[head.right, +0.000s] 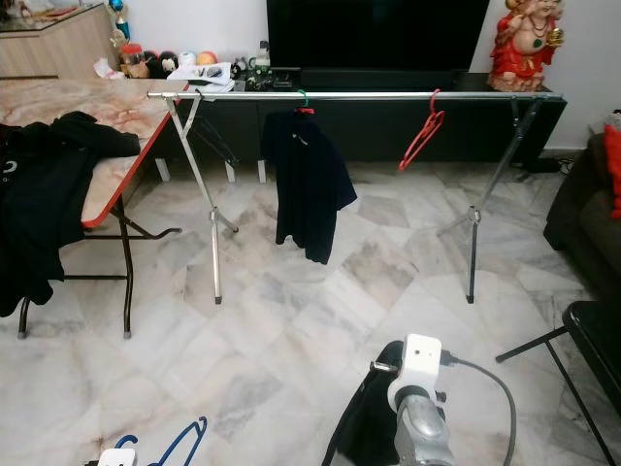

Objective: Hang hanger

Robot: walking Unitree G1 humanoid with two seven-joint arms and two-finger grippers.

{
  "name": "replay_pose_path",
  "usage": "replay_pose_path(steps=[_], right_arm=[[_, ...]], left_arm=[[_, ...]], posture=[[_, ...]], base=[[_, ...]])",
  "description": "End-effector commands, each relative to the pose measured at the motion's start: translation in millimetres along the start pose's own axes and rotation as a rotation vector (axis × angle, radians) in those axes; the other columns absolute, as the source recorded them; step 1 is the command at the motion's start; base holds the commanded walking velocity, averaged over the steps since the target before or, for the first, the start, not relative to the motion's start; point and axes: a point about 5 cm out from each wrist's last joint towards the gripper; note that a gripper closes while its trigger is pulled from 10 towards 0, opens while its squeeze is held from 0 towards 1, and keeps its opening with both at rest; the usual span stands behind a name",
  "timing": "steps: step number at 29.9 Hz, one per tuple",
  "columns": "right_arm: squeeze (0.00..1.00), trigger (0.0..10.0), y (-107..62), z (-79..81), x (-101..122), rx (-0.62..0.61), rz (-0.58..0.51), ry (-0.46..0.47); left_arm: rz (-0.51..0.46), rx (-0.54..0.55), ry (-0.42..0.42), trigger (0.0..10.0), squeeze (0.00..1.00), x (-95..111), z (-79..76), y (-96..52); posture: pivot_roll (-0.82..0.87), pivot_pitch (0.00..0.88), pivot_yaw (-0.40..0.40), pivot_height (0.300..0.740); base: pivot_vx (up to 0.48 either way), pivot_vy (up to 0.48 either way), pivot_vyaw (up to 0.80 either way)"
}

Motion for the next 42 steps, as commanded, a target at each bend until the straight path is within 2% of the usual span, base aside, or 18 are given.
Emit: replay_pose_path(steps=[1,3,5,8,13,15,16,17,18,19,20,21,25,26,30,34,36,42], right_arm=[[0.00,10.0,1.8,2.1,5.7,0.020,-0.016,-0.042],[0.00,10.0,3.1,2.0,0.5,0.001,0.064,-0.113],[0.00,10.0,4.1,0.5,-1.2,-0.028,0.105,-0.107],[0.00,10.0,8.9,8.0,9.0,0.015,0.098,-0.085],[0.00,10.0,16.1,17.6,25.5,0.047,0.099,-0.210],[0.00,10.0,19.2,24.0,33.6,0.068,0.092,-0.301],[0.00,10.0,19.2,24.0,33.6,0.068,0.092,-0.301],[0.00,10.0,21.1,27.8,39.7,0.077,0.080,-0.305],[0.00,10.0,21.1,27.8,39.7,0.077,0.080,-0.305],[0.00,10.0,22.3,30.6,44.1,0.084,0.070,-0.316],[0.00,10.0,23.9,35.0,50.1,0.096,0.056,-0.334],[0.00,10.0,25.1,39.3,54.4,0.109,0.046,-0.344],[0.00,10.0,26.7,48.5,61.4,0.140,0.026,-0.371],[0.00,10.0,27.2,53.8,64.3,0.160,0.016,-0.386],[0.00,10.0,27.4,55.9,65.2,0.162,0.012,-0.387],[0.00,10.0,28.1,53.1,68.2,0.115,-0.007,-0.443],[0.00,10.0,28.7,52.5,71.7,0.102,-0.015,-0.419],[0.00,10.0,29.1,58.1,73.1,0.114,-0.017,-0.412]], left_arm=[[-0.010,0.007,0.004,10.0,0.00,0.6,1.5,-0.2],[-0.033,0.011,0.024,10.0,0.00,2.9,2.1,-0.3],[-0.058,0.006,0.043,10.0,0.00,5.4,2.4,-0.4],[-0.101,-0.003,0.073,10.0,0.00,9.6,2.2,-0.8],[-0.163,-0.002,0.121,10.0,0.00,16.1,2.0,-1.5],[-0.209,-0.093,0.204,10.0,0.00,22.3,-3.6,-1.6],[-0.209,-0.093,0.204,10.0,0.00,22.3,-3.6,-1.6],[-0.222,-0.175,0.307,10.0,0.00,25.8,-8.6,-1.6],[-0.222,-0.175,0.307,10.0,0.00,25.8,-8.6,-1.6],[-0.289,-0.237,0.369,10.0,0.00,53.1,-1.4,-0.1],[-0.408,-0.317,0.480,10.0,0.00,103.8,12.3,-4.4],[-0.465,-0.374,0.587,10.0,0.00,136.4,18.4,-14.0],[-0.461,-0.449,0.704,10.0,0.00,150.7,16.9,-20.4],[-0.491,-0.421,0.757,10.0,0.00,162.4,16.1,-23.3],[-0.528,-0.441,0.748,10.0,0.00,169.0,11.3,-23.8],[-0.417,-0.601,0.873,10.0,0.00,153.7,7.4,-27.3],[-0.348,-0.709,0.923,10.0,0.00,149.7,8.8,-42.4],[-0.422,-0.806,0.897,10.0,0.00,170.2,4.9,-66.7]], posture=[[0.11,0.041,0.015,0.740],[0.11,0.041,0.014,0.740],[0.11,0.041,0.016,0.740],[0.11,0.040,0.015,0.740],[0.11,0.036,0.012,0.740],[0.11,0.028,0.007,0.740],[0.11,0.028,0.007,0.740],[0.11,0.025,0.007,0.740],[0.11,0.025,0.007,0.740],[0.11,0.020,0.007,0.740],[0.11,0.015,0.008,0.740],[0.11,0.015,0.008,0.740],[0.11,0.006,0.009,0.740],[0.11,0.006,0.009,0.740],[0.11,0.001,0.009,0.740],[0.10,0.009,0.005,0.740],[0.11,0.014,0.002,0.740],[0.11,0.018,0.001,0.740]], base=[[0.000,0.000,0.00],[0.000,0.000,0.00],[0.000,0.000,0.00],[0.000,0.000,0.00],[0.000,0.000,0.00],[0.000,0.000,0.00],[0.000,0.000,0.00],[0.000,0.000,0.00],[0.000,0.000,0.00],[0.000,0.000,0.00],[0.000,0.000,0.00],[0.000,0.000,0.00],[0.000,0.000,0.00],[0.000,0.000,0.00],[0.000,0.000,0.00],[0.000,0.000,0.00],[0.000,0.000,0.00],[0.000,0.000,0.00]])
Point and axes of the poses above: a point about 5 cm out from each wrist's last joint towards the gripper, its own y axis pointing out of the wrist towards the gripper, its own x axis along the axis of the wrist's last joint, z = x × y, and after that the axes turned 14 degrees about y, right-handed
